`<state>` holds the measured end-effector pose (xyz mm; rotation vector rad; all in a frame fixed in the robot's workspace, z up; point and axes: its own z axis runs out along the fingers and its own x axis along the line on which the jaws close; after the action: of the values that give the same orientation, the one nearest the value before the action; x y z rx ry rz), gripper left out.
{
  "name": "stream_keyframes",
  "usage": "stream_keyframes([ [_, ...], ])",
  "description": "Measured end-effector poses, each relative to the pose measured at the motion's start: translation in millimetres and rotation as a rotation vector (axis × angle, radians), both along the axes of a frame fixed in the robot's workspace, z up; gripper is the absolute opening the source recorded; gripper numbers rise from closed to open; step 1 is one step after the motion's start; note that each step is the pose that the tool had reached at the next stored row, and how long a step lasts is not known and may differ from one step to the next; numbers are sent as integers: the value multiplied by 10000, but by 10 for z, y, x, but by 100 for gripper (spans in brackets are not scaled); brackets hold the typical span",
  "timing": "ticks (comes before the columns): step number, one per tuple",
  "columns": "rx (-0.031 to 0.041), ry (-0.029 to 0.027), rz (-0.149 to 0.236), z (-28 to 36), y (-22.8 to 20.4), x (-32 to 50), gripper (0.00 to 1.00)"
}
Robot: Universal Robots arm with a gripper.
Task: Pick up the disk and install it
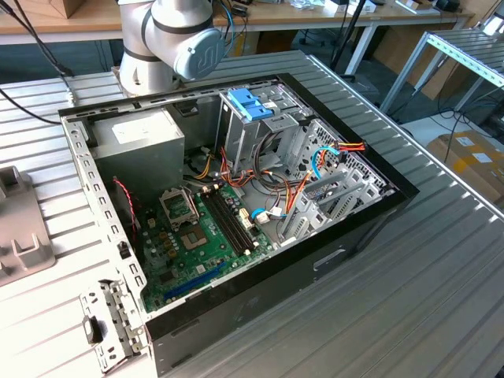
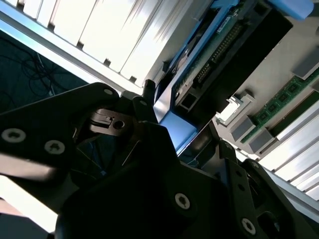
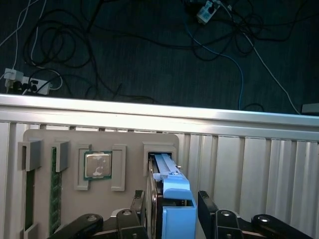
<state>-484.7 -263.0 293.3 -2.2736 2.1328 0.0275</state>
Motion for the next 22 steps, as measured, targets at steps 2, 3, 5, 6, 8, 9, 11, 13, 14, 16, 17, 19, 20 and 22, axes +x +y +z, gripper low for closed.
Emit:
stream_keyframes([
  [2,-1,2,0,-12,0,0,54],
  [3,-1,3,0,-12,0,0,54],
  [5,-1,2,0,-13,0,0,54],
  [6,0,1,0,-14,0,0,54],
  [8,0,2,0,-14,0,0,54],
  [9,0,2,0,-14,0,0,54],
  [11,0,1,0,-15,0,0,53],
  [13,-2,2,0,-15,0,0,40],
  [14,-1,2,0,-15,0,0,40],
  [16,-1,2,0,-15,0,0,37],
  [17,-1,2,0,-15,0,0,37],
  [19,0,2,0,-17,0,0,37],
  [20,0,1,0,-19,0,0,37],
  [22,-1,2,0,-19,0,0,37],
])
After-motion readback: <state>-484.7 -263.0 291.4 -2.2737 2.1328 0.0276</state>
